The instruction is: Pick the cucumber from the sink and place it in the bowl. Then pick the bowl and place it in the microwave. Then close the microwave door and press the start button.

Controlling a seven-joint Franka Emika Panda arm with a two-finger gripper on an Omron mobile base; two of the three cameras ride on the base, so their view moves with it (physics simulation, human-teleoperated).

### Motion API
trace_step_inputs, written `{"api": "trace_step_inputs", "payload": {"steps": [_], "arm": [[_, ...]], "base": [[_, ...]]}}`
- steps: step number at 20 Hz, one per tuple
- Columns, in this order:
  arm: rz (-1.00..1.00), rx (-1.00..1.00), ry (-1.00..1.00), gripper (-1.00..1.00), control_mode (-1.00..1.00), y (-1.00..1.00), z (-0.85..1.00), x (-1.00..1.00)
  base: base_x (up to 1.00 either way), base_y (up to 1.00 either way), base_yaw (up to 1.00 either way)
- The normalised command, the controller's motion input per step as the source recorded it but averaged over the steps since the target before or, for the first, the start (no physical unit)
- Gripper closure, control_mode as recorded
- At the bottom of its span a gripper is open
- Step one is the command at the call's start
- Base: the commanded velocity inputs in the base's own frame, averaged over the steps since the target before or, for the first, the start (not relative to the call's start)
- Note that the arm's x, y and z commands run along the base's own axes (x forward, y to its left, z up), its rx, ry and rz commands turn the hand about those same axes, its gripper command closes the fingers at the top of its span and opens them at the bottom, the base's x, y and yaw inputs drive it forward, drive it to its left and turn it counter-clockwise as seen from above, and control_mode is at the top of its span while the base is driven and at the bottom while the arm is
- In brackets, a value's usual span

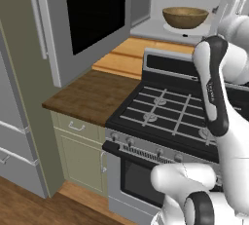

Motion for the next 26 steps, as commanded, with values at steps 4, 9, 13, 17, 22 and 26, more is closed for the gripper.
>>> {"api": "trace_step_inputs", "payload": {"steps": [4,9,13,17,22,26], "arm": [[-0.07,0.0,-0.15,-1.0,-1.0,0.8,0.0,-1.0],[-0.16,0.0,-0.01,-1.0,-1.0,0.87,0.01,-0.83],[-0.18,0.0,0.0,-1.0,-1.0,0.74,0.0,-0.76],[-0.16,0.0,0.0,-1.0,-1.0,0.74,0.04,-0.67],[-0.15,0.0,0.01,-1.0,-1.0,0.65,0.09,-0.54],[-0.11,0.0,0.02,-1.0,-1.0,0.64,0.0,-0.23]], "base": [[0.0,0.0,0.0],[0.0,0.0,0.0],[0.0,0.0,0.0],[0.0,0.0,0.0],[0.0,0.0,0.0],[0.0,0.0,0.0]]}}
